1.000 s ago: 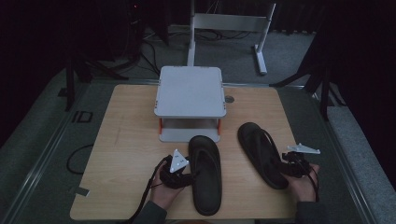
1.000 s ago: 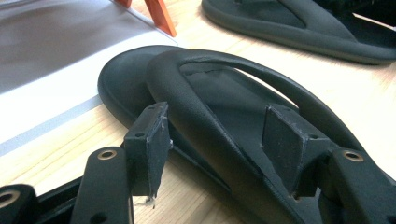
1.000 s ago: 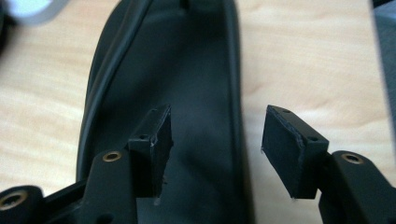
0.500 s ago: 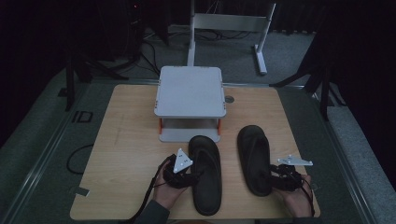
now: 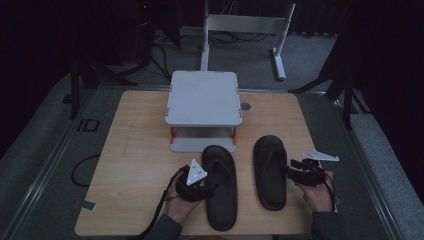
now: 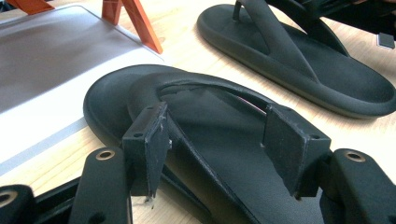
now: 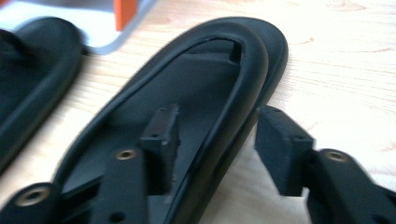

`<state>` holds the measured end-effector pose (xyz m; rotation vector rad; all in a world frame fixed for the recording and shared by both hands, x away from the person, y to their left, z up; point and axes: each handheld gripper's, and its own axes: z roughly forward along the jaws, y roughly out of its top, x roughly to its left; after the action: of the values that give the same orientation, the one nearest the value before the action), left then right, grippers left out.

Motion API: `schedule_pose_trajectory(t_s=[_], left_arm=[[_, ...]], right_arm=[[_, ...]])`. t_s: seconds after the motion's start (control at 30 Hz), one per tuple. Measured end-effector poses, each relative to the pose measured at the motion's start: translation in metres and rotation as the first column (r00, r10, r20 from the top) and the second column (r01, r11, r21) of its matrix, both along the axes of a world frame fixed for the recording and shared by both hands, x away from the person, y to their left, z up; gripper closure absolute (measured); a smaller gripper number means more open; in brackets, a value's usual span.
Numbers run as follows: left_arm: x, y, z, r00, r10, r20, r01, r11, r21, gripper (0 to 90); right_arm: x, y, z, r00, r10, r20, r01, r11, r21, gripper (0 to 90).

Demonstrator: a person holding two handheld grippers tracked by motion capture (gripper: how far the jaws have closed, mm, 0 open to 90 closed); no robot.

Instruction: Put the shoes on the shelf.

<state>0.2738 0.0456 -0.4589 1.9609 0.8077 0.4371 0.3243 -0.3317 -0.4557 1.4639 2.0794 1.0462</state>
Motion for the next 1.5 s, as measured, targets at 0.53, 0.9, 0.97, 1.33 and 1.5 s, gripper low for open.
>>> schedule_pose_trajectory(t_s=[0.53, 0.9, 0.97, 1.33, 1.5], left_arm=[[0.000, -0.002, 0.000, 1.0000, -0.006, 0.002, 0.006, 1.0000, 0.003, 40.6], [-0.002, -0.001, 0.002, 0.9999, -0.003, 0.011, 0.004, 1.0000, -0.002, 40.6], [-0.003, -0.001, 0.003, 0.9999, -0.005, 0.013, 0.005, 1.0000, -0.005, 40.6], [-0.010, 0.000, 0.019, 0.9991, -0.016, 0.039, 0.017, 0.9993, -0.033, 39.6], [-0.016, 0.003, 0.030, 0.9980, -0.013, 0.062, 0.016, 0.9987, -0.049, 39.0]], right_arm=[[0.004, 0.007, -0.005, 0.9933, -0.116, 0.004, 0.116, 0.992, -0.057, 82.1], [-0.013, 0.006, 0.018, 0.9926, -0.110, 0.052, 0.109, 0.994, 0.025, 82.9], [-0.018, 0.009, 0.024, 0.9925, -0.103, 0.066, 0.101, 0.994, 0.029, 82.9], [-0.033, 0.050, 0.045, 0.9956, 0.009, 0.094, -0.016, 0.997, 0.071, 82.8], [-0.033, 0.072, 0.049, 0.9931, 0.057, 0.103, -0.066, 0.994, 0.087, 82.8]])
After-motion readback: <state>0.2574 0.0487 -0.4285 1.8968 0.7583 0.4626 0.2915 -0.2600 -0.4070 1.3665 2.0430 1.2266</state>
